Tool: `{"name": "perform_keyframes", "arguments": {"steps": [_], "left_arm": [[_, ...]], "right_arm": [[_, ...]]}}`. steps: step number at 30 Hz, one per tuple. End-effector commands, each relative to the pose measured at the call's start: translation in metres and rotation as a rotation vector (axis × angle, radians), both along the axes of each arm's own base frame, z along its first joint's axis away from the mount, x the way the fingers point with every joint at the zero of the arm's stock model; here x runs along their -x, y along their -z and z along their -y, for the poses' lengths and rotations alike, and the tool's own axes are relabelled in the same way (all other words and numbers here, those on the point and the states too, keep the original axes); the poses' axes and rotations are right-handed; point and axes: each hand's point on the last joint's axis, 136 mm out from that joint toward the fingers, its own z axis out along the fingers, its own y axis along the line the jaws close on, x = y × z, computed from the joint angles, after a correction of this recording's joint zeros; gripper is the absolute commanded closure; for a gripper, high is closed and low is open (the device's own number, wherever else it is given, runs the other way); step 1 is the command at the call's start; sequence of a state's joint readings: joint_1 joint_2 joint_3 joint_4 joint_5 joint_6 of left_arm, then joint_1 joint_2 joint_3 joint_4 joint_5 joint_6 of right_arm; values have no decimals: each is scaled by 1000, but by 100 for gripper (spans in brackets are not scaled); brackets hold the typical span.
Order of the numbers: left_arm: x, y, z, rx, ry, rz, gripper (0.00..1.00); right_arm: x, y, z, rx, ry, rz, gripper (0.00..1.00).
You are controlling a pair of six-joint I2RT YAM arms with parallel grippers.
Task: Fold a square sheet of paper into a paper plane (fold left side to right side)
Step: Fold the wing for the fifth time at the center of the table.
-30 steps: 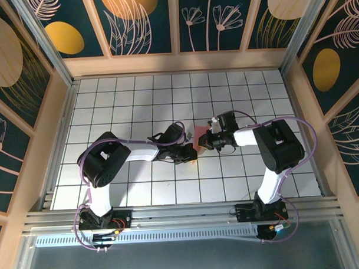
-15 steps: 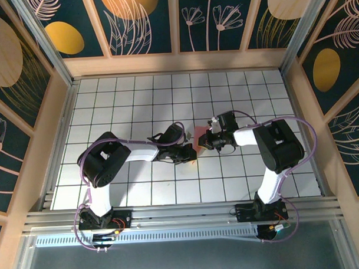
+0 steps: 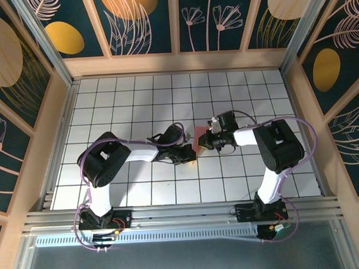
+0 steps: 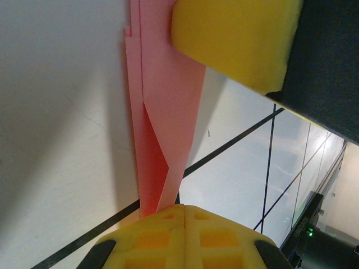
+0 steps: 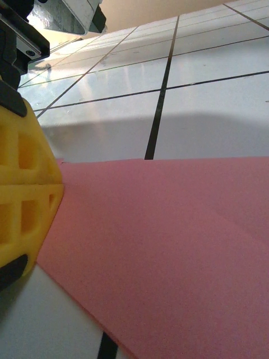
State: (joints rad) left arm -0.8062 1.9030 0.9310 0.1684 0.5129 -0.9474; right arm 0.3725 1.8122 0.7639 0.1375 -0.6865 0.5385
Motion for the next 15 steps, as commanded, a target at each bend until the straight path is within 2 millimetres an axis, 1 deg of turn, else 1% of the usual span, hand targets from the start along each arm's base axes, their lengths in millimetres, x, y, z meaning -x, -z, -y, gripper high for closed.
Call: {"name": "perform_keyframes", "arguments": {"steps": [1, 15], "left_arm": [[8, 14, -6, -32, 4, -34, 100], [13, 23, -8, -59, 12, -47, 100]], "right_arm": [[24, 65, 38, 242, 48, -121, 100], [24, 64, 38, 242, 48, -120, 100]]}}
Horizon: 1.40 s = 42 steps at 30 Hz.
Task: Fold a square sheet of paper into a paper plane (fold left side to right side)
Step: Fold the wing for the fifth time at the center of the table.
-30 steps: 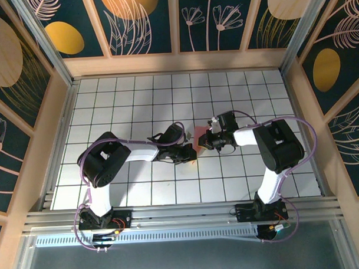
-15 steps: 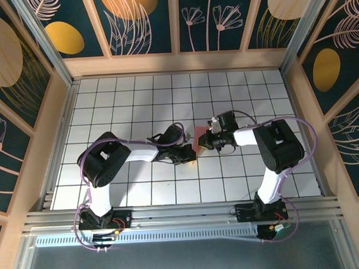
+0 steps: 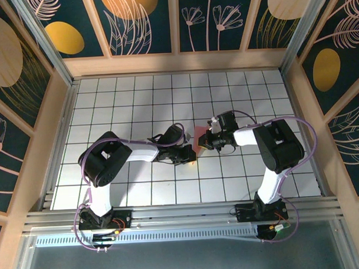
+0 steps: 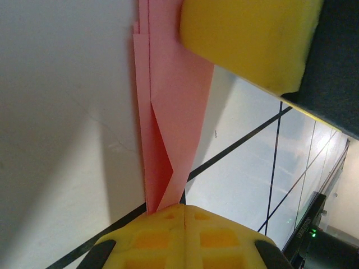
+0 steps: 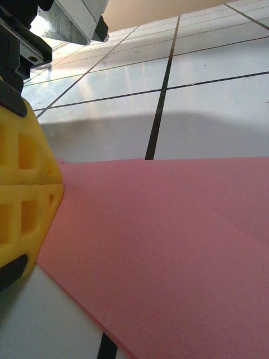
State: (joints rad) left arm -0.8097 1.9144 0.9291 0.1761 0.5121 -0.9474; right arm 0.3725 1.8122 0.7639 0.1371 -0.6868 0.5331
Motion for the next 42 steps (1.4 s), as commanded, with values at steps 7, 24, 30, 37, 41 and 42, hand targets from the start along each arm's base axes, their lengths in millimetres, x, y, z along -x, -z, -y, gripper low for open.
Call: {"name": "perform_keyframes", "arguments": {"steps": [7, 24, 30, 37, 41, 42], "left_arm": [[17, 19, -14, -68, 12, -47, 100], [44, 17, -33, -66, 49, -60, 100], [37, -7, -29, -10, 37, -16, 100], [8, -51, -27, 86, 5, 55, 100], [-1, -45, -14, 93, 35, 49, 100], [-4, -45, -10, 97, 41, 53, 100]], "right_arm": [[25, 66, 38, 242, 52, -126, 100], [26, 68, 39, 248, 52, -132, 100], [27, 67, 39, 248, 49, -133, 100], [26, 67, 38, 245, 48, -133, 100], [26, 67, 38, 243, 48, -132, 100], [27, 67, 38, 243, 48, -134, 100]]}}
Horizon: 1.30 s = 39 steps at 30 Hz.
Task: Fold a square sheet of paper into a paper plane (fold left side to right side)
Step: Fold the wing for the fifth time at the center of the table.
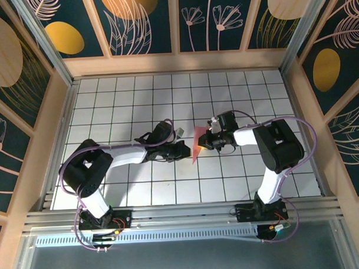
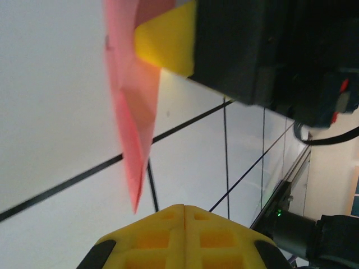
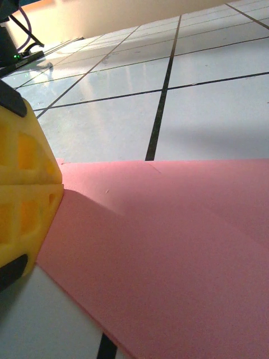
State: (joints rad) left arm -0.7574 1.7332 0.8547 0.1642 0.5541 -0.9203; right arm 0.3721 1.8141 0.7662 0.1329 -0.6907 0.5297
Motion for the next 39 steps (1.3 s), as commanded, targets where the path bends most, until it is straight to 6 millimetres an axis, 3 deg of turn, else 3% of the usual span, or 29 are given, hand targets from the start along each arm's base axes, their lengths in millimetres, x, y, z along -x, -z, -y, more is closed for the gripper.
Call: {"name": "perform_keyframes", "arguments": {"steps": [1, 6, 14, 30, 39], "left_arm": [[-3, 6, 12, 5, 55, -9, 100], [-20, 12, 27, 4, 64, 6, 100], [-27, 30, 29, -35, 53, 2, 100], [-8, 56, 25, -64, 67, -54, 100], [-6, 59, 15, -94, 42, -47, 100]], "right_arm": [[27, 67, 38, 243, 51, -132, 100], [27, 67, 37, 242, 49, -133, 100], [26, 64, 36, 238, 47, -127, 100], [28, 67, 37, 245, 46, -134, 100], [29, 68, 38, 249, 47, -137, 100]]}}
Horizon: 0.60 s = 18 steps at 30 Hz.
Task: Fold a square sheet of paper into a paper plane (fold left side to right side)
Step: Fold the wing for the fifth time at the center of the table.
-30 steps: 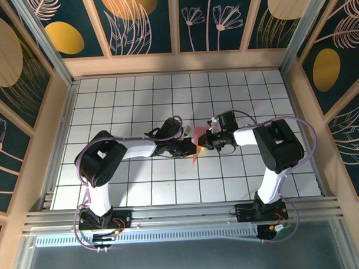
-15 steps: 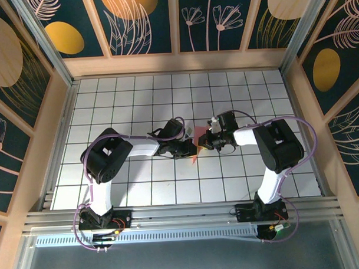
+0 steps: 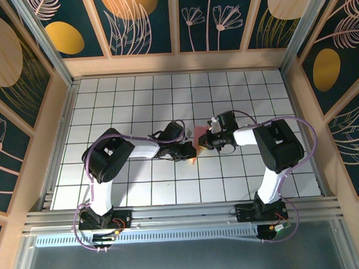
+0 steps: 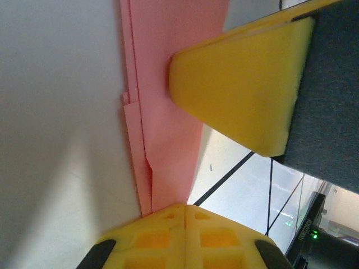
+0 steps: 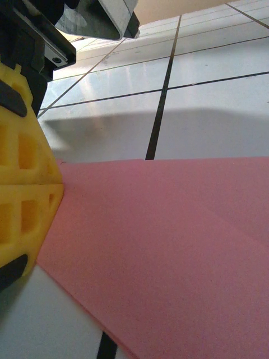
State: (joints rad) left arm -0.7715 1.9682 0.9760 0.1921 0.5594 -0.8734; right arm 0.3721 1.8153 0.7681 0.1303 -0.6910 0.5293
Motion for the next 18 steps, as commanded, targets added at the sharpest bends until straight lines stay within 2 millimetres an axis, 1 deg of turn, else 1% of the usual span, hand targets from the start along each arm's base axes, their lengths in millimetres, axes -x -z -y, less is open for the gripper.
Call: {"name": "perform_keyframes", "arguments": {"steps": [1, 3, 6, 9, 10, 12, 14, 16, 18], "left_arm": [[7, 6, -8, -35, -10, -14, 100], [6, 5, -8, -35, -12, -9, 100], [7, 7, -9, -42, -15, -10, 100], [9, 13, -12, -56, -17, -19, 100], [11, 16, -14, -65, -18, -25, 100], [13, 22, -17, -87, -21, -31, 100], [16, 27, -20, -119, -15, -32, 100], [19, 33, -24, -148, -17, -35, 100], [21, 37, -26, -162, -22, -41, 100]], "right_arm": [[29, 67, 38, 249, 47, -135, 100], [29, 68, 38, 251, 48, -137, 100], [30, 68, 39, 255, 47, -137, 100], [28, 65, 37, 242, 43, -132, 100], [26, 62, 34, 228, 41, -126, 100], [19, 49, 27, 191, 34, -96, 100], [9, 31, 21, 152, 32, -45, 100], [-3, 12, 17, 124, 32, 12, 100], [-9, -3, 16, 107, 33, 56, 100]]}}
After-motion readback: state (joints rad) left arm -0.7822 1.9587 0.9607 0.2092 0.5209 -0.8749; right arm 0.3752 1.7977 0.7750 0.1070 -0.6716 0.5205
